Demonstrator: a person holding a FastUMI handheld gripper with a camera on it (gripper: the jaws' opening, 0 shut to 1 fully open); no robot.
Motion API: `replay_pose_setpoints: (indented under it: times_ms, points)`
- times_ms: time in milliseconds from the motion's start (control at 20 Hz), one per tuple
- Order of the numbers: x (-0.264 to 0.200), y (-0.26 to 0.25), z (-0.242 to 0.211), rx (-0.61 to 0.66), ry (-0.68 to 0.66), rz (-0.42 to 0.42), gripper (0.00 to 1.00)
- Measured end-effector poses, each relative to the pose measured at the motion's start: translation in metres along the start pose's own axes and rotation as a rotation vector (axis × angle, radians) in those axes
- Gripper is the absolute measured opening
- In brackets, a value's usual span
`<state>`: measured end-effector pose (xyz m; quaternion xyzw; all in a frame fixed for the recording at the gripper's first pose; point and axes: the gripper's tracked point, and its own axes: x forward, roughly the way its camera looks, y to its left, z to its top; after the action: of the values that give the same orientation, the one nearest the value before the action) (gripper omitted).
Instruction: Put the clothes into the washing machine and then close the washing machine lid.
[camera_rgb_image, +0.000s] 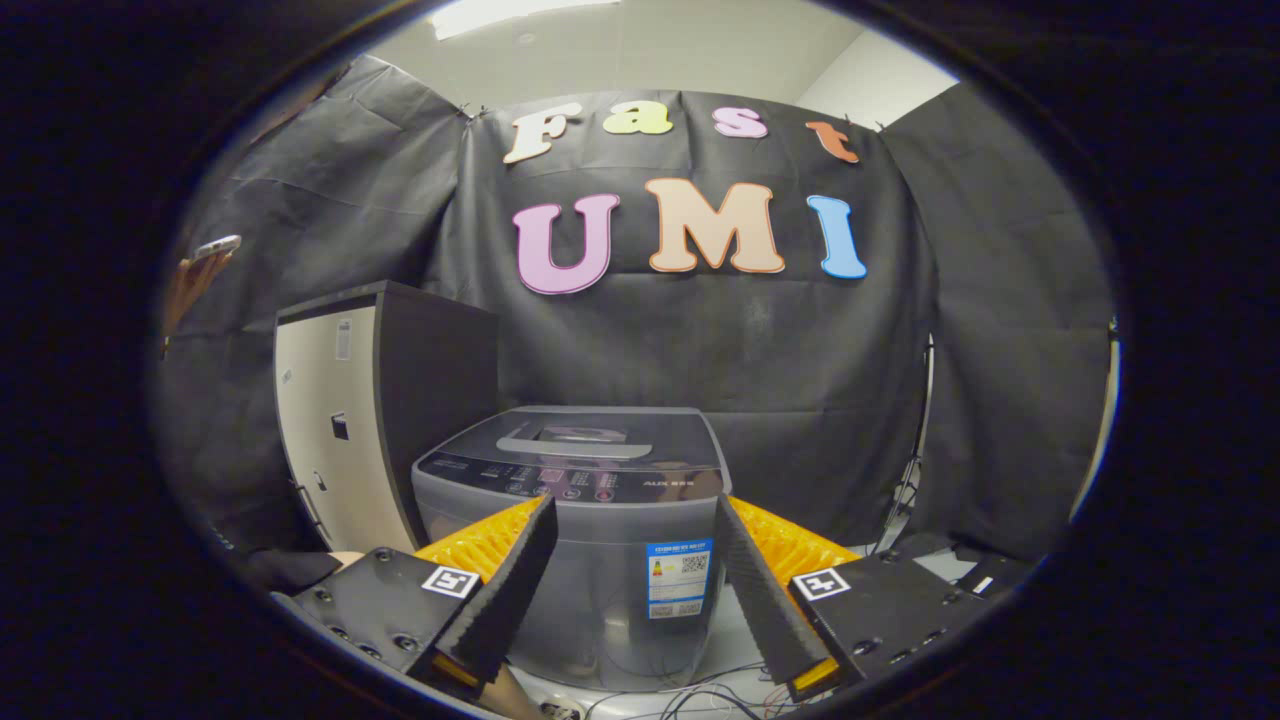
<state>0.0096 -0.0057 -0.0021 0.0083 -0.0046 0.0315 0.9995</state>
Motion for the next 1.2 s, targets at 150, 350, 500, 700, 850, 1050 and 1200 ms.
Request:
replay_pose_setpoints:
  times_ms: [150, 350, 500, 700, 850, 1050, 1200]
  points:
    - [-0.0012, -0.0003, 0.0, 0.001, 0.001, 0.0, 0.98]
    - [0.0015, 0.0014, 0.0022, 0.001, 0.001, -0.001, 0.98]
    - [0.0015, 0.0016, 0.0018, 0.001, 0.002, -0.001, 0.98]
    - [0.0003, 0.0016, 0.0025, 0.001, 0.003, -0.001, 0.98]
    - [-0.0001, 0.0011, 0.0028, 0.001, 0.003, -0.001, 0.98]
    - [0.0006, 0.0017, 0.0026, 0.001, 0.004, 0.002, 0.98]
    - [0.0027, 0.0005, 0.0037, 0.001, 0.006, 0.001, 0.98]
